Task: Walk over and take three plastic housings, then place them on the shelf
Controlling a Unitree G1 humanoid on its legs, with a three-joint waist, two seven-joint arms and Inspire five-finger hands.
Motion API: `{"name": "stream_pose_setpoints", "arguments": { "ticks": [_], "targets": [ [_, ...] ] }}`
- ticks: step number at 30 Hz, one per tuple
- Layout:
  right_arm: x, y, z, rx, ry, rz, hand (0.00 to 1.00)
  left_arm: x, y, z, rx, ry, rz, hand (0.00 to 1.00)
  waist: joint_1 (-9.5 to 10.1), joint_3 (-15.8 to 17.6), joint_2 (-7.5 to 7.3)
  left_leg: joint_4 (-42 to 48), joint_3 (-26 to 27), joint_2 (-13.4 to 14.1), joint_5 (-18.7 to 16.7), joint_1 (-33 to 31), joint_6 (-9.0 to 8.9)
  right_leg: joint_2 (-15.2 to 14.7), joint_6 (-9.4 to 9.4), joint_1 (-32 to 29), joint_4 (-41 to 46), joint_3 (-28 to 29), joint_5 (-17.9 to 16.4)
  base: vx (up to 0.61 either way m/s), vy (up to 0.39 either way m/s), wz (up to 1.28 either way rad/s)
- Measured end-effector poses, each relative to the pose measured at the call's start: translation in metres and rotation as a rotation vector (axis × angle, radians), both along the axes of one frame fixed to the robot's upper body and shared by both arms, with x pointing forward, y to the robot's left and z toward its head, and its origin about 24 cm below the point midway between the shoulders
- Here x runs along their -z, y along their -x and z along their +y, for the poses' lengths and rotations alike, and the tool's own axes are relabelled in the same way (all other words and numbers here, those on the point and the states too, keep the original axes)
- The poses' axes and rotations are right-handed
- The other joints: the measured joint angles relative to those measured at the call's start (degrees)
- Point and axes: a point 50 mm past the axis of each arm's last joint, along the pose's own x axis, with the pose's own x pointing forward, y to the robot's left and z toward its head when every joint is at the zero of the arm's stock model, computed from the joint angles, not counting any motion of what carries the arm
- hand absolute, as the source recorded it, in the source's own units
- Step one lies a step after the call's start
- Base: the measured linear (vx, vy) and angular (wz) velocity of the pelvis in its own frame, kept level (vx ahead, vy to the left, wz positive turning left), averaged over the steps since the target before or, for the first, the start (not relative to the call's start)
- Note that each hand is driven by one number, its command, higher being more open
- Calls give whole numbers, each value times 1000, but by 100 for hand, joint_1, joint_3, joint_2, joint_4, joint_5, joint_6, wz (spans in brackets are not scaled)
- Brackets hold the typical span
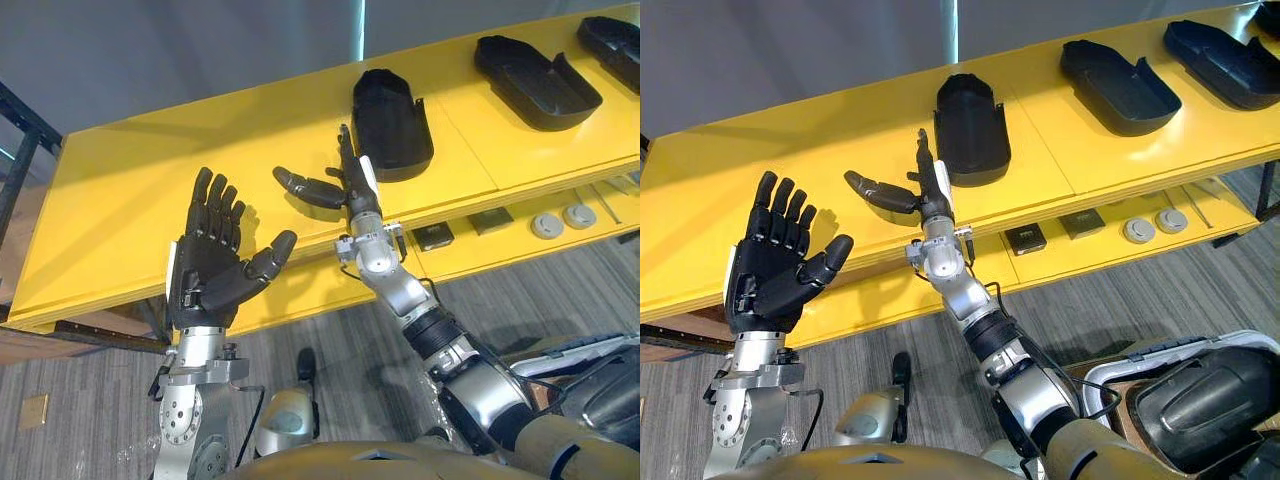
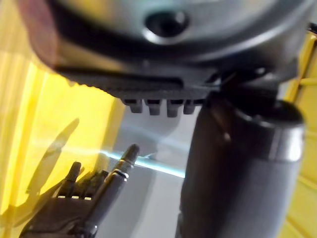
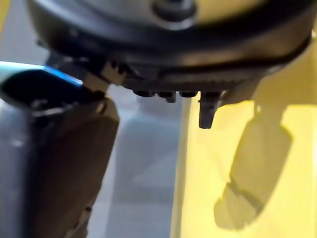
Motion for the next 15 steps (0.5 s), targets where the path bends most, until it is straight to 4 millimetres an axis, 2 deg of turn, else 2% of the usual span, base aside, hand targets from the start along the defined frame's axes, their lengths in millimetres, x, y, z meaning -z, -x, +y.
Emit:
{"name": "stream_pose_setpoints", "arguments": {
  "ticks": [15],
  "targets": [
    [-4, 8, -8, 8, -41, -42, 100, 0, -2, -3, 11, 8, -2, 100, -231, 10, 13, 4, 155, 29, -41, 36, 15, -4, 28, -125, 15, 181, -14, -12, -33, -6]
  ]
}}
